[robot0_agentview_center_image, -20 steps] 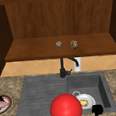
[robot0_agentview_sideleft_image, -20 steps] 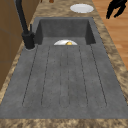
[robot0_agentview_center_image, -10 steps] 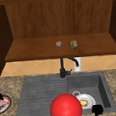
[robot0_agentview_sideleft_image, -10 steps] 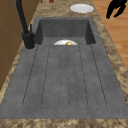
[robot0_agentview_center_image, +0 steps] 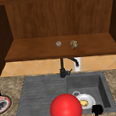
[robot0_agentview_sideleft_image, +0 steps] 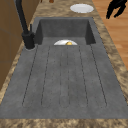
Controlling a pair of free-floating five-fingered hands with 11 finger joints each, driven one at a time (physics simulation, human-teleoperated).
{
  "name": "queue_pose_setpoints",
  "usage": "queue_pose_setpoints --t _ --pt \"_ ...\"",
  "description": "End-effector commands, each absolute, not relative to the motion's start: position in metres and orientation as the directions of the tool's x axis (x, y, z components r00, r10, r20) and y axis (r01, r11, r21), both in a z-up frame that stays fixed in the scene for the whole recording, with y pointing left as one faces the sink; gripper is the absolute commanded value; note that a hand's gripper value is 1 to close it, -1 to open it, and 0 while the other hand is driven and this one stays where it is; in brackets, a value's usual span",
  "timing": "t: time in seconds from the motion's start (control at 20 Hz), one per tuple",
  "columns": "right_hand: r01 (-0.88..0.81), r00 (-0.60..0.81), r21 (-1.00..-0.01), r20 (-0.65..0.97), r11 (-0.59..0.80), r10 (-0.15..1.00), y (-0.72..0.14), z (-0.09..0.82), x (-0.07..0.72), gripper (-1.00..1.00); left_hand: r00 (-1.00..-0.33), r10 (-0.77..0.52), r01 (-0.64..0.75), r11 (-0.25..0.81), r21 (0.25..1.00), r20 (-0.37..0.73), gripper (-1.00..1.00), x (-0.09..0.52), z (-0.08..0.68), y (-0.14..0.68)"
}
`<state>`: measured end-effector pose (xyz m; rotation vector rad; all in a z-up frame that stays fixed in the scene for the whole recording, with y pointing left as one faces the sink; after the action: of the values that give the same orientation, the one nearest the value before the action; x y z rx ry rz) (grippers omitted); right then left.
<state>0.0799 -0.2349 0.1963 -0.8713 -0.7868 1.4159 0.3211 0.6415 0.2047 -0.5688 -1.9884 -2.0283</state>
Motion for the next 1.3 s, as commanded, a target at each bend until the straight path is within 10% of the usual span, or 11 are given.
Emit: queue_pose_setpoints --t 0.0,1.25 --pt "-0.486 0.019 -0.873 -0.049 -0.034 0.999 -0.235 0.196 0.08 0.0 -0.873 0.127 0.464 -0.087 0.882 0.472 1.0 0.318 0.23 0.641" --pt "-0.486 0.019 -0.873 -0.049 -0.034 0.999 -0.235 0.196 0.08 0.0 -0.905 0.062 0.412 -0.108 0.905 0.42 1.0 0.245 0.322 0.526"
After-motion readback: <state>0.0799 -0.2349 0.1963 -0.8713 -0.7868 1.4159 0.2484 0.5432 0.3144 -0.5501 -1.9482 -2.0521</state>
